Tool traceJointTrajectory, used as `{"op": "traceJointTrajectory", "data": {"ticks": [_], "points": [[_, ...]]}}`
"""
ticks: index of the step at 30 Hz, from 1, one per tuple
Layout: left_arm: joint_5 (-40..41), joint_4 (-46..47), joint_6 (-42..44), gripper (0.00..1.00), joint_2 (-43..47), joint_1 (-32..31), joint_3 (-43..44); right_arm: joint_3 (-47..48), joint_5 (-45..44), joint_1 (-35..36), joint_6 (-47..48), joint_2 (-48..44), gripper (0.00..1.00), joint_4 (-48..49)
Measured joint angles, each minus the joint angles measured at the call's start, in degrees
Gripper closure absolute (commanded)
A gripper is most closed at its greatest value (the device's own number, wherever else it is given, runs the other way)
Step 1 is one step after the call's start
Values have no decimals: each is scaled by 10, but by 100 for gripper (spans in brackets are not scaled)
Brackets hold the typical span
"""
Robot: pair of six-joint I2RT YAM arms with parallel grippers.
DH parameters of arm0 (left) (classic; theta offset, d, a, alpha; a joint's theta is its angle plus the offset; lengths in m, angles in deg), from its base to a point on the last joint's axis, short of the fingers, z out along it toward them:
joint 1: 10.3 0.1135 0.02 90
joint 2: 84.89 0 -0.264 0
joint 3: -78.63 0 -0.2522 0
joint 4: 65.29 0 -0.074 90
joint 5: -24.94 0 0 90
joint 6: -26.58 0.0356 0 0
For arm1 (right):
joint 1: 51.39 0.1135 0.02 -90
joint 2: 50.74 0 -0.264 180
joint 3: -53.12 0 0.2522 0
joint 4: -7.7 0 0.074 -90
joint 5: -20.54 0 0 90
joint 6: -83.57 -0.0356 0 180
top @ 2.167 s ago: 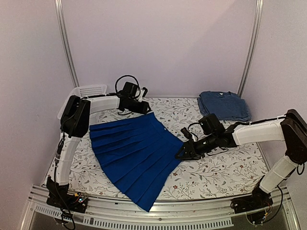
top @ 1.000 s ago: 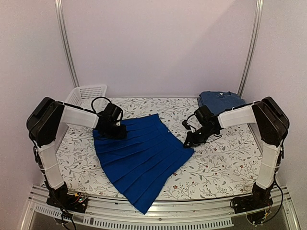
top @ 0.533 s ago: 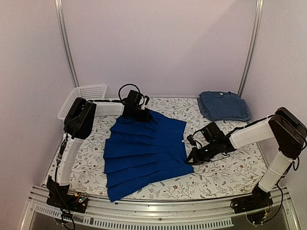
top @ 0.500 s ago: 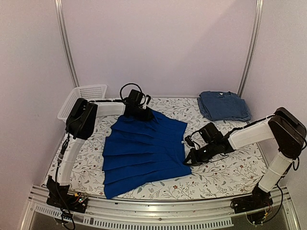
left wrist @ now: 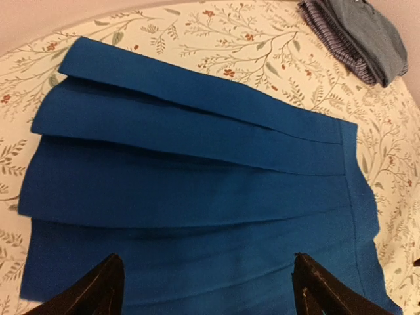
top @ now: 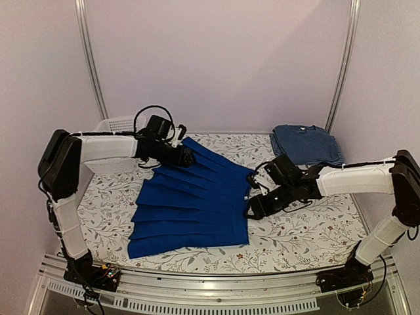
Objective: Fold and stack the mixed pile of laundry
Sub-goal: Rotate the crumpled skirt at the center of the board, then pick up the crumpled skirt from the center of the board.
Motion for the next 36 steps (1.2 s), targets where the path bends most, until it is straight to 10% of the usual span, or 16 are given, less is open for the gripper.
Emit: {"op": "traceJointTrajectory", "data": {"ticks": [15,24,30,36], "points": [[13,54,-229,0,492,-22,-466,106,-147,201,214,101,40,-47],[60,2,-395,0,610,-115,-522,110,-212,222,271,144,59,-66],[134,-86,-543,0,616,-209,-520,125,-237,236,280,158,98,-64],[195,-192,-688,0,591,-296,-482,138,-248,240,278,162,100,-76]]}}
